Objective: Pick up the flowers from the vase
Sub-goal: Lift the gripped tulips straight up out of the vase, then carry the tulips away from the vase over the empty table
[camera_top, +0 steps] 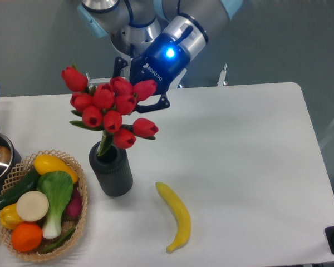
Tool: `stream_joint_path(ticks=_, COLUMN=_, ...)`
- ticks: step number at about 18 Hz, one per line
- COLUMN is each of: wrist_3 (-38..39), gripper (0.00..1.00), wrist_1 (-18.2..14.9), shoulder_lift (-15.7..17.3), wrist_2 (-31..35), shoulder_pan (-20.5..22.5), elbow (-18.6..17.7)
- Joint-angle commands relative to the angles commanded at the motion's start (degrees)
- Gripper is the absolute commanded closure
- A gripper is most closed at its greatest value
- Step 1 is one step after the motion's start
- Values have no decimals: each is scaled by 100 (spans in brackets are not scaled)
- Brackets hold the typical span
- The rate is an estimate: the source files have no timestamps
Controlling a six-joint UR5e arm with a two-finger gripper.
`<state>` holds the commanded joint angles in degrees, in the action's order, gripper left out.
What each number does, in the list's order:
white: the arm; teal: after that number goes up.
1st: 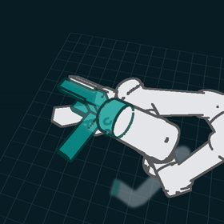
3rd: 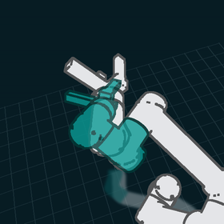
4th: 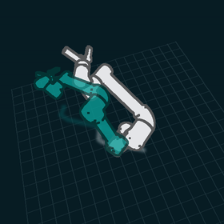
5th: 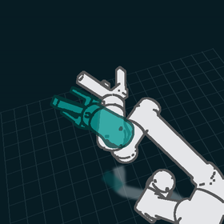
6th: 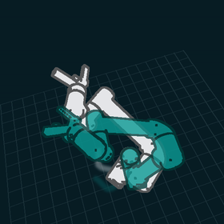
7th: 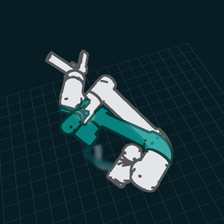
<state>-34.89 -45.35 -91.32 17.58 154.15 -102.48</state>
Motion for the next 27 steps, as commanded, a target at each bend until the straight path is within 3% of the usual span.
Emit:
stream_joint_path(ticks=3, wrist_3=-70, gripper=100, wrist_1=26, shoulder_lift=-9, wrist_2=62, shoulder_pan=263, elbow=254)
stream_joint_path(ticks=5, wrist_3=-551, gripper=100, wrist_1=35, shoulder_lift=-26, wrist_2=105, shoulder_pan=562, elbow=422)
stream_joint_path(ticks=8, wrist_3=-1615, gripper=100, wrist_1=18, shoulder_lift=-26, wrist_2=902, shoulder_pan=791, elbow=282)
stream_joint_path(ticks=13, wrist_3=-2302, gripper=100, wrist_1=18, shoulder_lift=-123, wrist_2=1836, shoulder_pan=1081, elbow=194)
stream_joint_path(ticks=15, wrist_3=-2626, gripper=100, wrist_1=26, shoulder_lift=-394, wrist_2=2265, shoulder_pan=1170, elbow=202)
stream_joint_path(ticks=18, wrist_3=-2953, gripper=100, wrist_1=18, shoulder_lift=-553, wrist_2=3022, shoulder_pan=1284, elbow=229)
stream_joint_path(ticks=20, wrist_3=-3015, gripper=100, wrist_1=26, shoulder_lift=-1060, wrist_2=4037, shoulder_pan=1267, elbow=429)
stream_joint_path(ticks=25, wrist_3=-3032, gripper=100, wrist_1=0, shoulder_lift=-1388, wrist_2=5007, shoulder_pan=1196, elbow=800)
stream_joint_path(ticks=27, wrist_3=-3050, gripper=100, wrist_1=0, shoulder_lift=-1537, wrist_2=5526, shoulder_pan=925, elbow=835)
